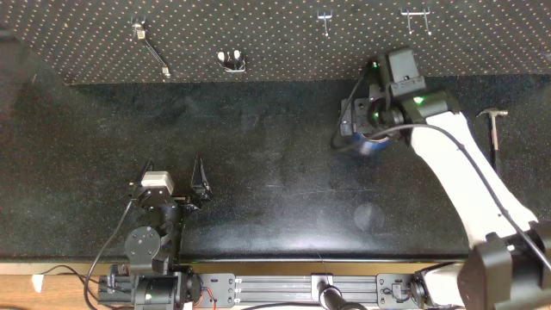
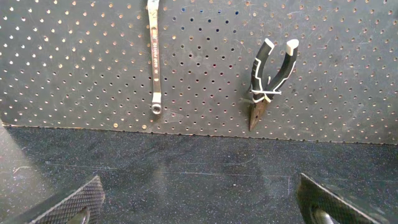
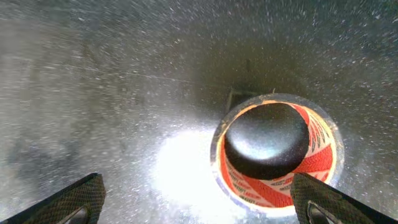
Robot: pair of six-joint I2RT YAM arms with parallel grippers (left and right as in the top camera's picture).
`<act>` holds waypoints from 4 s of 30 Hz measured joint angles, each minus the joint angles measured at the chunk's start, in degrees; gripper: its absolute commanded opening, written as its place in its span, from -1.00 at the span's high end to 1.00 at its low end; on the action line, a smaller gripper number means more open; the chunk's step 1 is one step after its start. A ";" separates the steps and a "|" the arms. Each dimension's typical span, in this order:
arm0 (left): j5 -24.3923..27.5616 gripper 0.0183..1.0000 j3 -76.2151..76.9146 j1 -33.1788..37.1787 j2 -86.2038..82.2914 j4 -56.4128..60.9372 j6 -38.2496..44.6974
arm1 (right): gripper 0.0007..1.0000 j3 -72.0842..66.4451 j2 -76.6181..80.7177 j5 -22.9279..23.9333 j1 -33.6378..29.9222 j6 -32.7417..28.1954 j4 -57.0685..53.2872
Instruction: Place Tools Onto Pegboard
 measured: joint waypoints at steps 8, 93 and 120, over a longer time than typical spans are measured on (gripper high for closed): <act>0.00 -0.99 0.00 0.00 0.00 -0.02 0.00 | -0.97 0.22 6.56 0.59 0.33 -0.02 -3.85; -0.39 -0.99 0.00 0.00 0.00 -0.02 0.00 | -0.95 -8.98 0.61 13.03 -49.31 -35.21 -9.55; -0.39 -0.99 0.04 0.00 0.00 -0.04 0.00 | 0.86 -9.42 -27.69 -1.38 -38.58 -25.81 7.15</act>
